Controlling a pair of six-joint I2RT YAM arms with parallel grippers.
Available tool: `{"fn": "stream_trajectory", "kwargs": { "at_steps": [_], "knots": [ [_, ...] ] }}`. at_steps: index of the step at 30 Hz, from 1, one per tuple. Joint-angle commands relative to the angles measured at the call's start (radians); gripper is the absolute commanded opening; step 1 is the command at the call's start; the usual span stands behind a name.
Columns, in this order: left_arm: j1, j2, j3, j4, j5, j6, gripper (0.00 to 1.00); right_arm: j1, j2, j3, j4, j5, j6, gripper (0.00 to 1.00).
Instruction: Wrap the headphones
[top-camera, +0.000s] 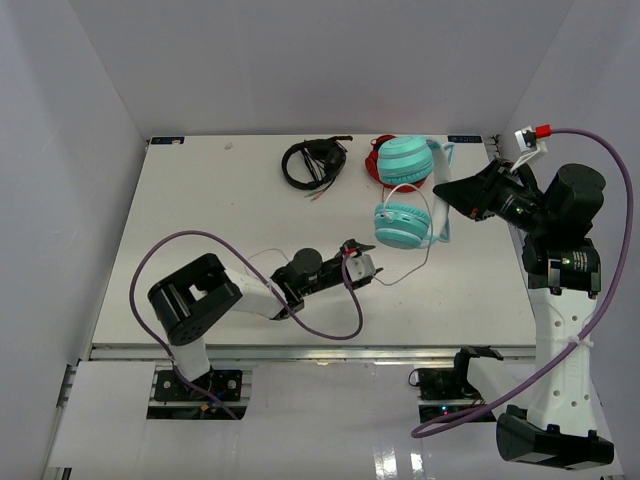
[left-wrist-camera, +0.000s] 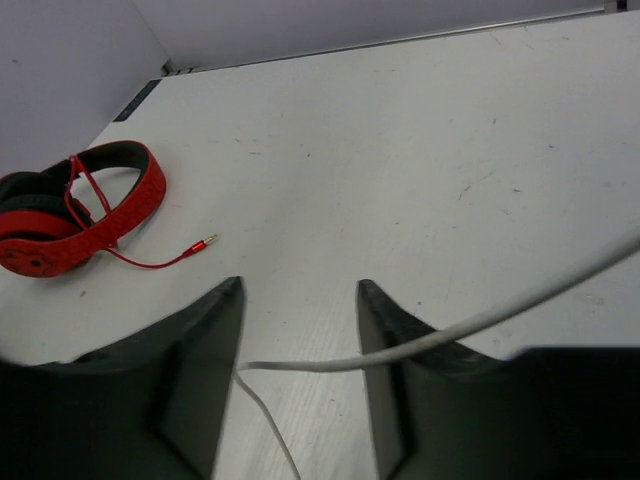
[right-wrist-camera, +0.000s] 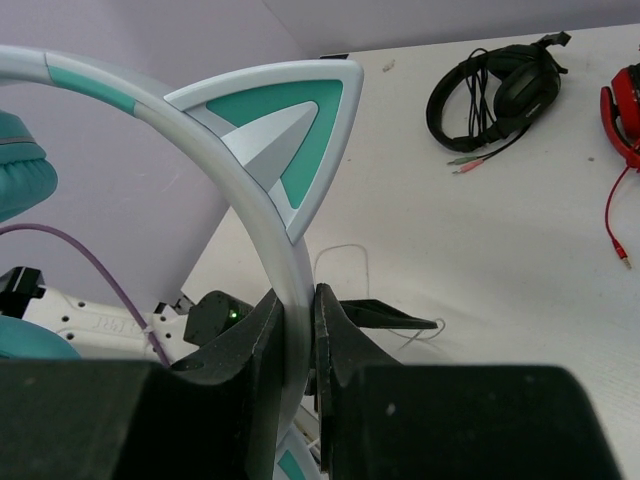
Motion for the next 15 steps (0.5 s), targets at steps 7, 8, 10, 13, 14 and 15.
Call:
{"fn": "stream_trajectory", "kwargs": {
  "at_steps": [7, 8, 10, 13, 14, 15],
  "knots": [
    [0.086, -0.012, -0.013, 0.041, 0.17, -0.184, 0.16, -0.023, -0.028, 0.069, 0.077, -0.118, 0.077, 0.08],
    [0.096, -0.029, -0.014, 0.01, 0.196, -0.189, 0.08, -0.023, -0.03, 0.057, 0.093, -0.137, 0.069, 0.08],
    [0.114, -0.063, -0.012, -0.054, 0.246, -0.2, 0.0, -0.023, -0.034, 0.032, 0.135, -0.236, 0.039, 0.08],
    [0.148, -0.12, 0.035, -0.282, 0.343, -0.197, 0.0, -0.022, -0.071, -0.028, 0.161, -0.336, -0.139, 0.08],
    [0.157, -0.139, 0.048, -0.342, 0.367, -0.189, 0.0, -0.021, -0.079, -0.032, 0.142, -0.359, -0.204, 0.08],
    [0.17, -0.161, 0.069, -0.419, 0.405, -0.183, 0.0, -0.021, -0.087, -0.027, 0.085, -0.365, -0.304, 0.08]
  ]
}}
